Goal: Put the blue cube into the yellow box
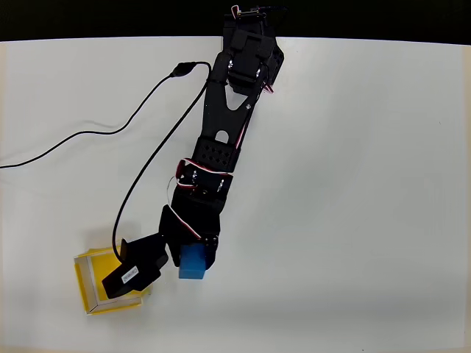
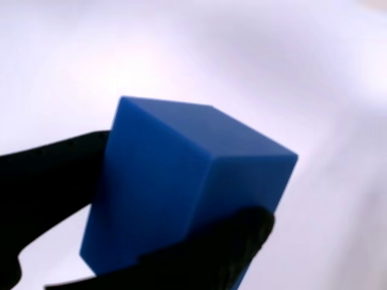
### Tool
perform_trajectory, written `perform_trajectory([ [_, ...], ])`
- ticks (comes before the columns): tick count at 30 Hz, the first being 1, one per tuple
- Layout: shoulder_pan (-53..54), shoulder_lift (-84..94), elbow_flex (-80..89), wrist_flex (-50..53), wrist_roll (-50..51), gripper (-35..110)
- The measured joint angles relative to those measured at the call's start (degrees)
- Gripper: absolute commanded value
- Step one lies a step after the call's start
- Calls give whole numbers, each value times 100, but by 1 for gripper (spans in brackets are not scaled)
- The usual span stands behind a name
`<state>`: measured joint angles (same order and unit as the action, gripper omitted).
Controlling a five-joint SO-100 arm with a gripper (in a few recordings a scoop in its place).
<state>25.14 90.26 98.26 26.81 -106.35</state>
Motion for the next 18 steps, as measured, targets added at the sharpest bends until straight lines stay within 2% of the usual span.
perform_trajectory([
  [7, 668, -123, -35, -844, 0, 10],
  [18, 1143, -1986, -1433, -1239, 325, 10],
])
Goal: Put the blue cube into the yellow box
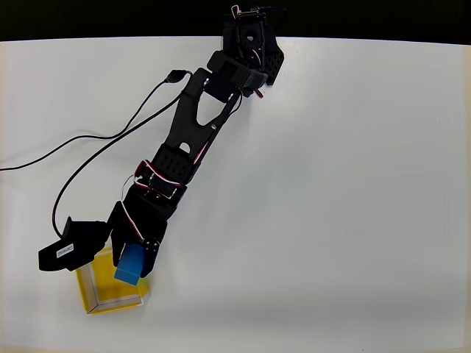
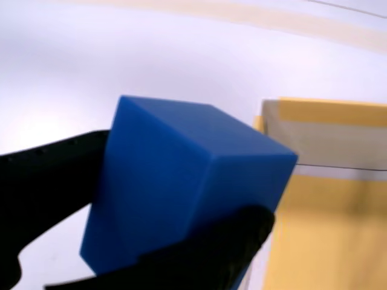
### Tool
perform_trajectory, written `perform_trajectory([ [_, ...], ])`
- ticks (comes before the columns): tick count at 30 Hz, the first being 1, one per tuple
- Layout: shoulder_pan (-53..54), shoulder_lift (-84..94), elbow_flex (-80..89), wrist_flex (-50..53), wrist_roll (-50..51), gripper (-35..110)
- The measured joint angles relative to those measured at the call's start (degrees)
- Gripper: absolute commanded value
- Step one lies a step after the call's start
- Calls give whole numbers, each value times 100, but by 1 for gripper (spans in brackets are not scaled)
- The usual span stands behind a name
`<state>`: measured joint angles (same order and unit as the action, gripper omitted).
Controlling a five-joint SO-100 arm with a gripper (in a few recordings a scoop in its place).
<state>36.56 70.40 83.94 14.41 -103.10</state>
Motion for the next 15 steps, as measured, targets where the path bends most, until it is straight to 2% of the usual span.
perform_trajectory([
  [15, 105, -1556, -1635, -466, 62, 10],
])
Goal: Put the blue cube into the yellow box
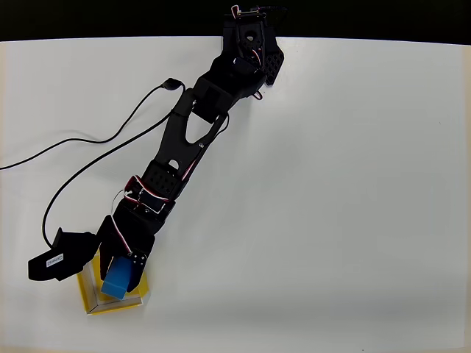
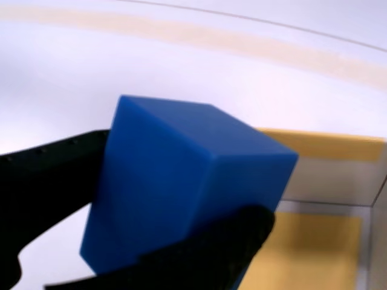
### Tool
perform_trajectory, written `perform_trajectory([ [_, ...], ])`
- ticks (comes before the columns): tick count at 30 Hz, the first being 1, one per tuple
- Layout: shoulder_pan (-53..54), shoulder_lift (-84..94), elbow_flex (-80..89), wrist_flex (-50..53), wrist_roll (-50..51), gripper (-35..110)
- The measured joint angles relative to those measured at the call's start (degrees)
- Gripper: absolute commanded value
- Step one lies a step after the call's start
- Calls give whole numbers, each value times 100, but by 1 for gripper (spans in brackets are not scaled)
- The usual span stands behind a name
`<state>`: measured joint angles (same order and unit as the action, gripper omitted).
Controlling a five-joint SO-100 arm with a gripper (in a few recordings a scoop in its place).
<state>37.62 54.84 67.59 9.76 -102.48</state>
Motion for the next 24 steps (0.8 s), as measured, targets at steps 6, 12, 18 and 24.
perform_trajectory([
  [6, 114, -545, -387, -378, -88, 10],
  [12, 264, -1063, -721, -589, -105, 10],
  [18, 352, -1327, -817, -633, -211, 11],
  [24, 352, -1433, -923, -694, -53, 18],
])
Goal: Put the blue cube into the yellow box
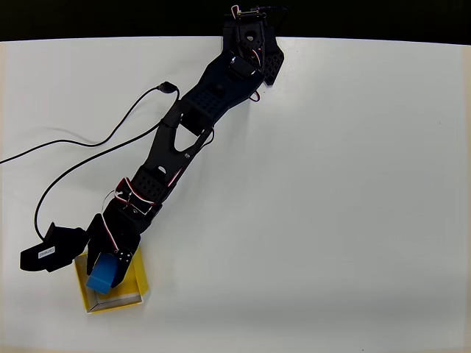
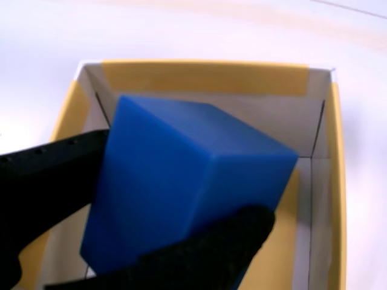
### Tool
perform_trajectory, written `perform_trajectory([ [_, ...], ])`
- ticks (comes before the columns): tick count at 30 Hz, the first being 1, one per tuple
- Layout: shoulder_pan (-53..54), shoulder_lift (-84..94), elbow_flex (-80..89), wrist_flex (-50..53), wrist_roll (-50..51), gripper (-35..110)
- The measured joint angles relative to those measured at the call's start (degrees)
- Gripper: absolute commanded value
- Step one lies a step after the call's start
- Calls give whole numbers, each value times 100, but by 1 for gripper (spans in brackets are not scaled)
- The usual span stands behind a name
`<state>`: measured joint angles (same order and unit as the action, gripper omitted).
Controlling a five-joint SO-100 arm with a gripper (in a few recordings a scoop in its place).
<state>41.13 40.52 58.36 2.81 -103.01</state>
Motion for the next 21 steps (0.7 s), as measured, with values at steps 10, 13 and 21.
perform_trajectory([
  [10, 0, -18, -44, -369, 483, 31],
  [13, 0, -18, -44, -413, 483, 32],
  [21, 0, 264, 413, -571, 501, 30],
])
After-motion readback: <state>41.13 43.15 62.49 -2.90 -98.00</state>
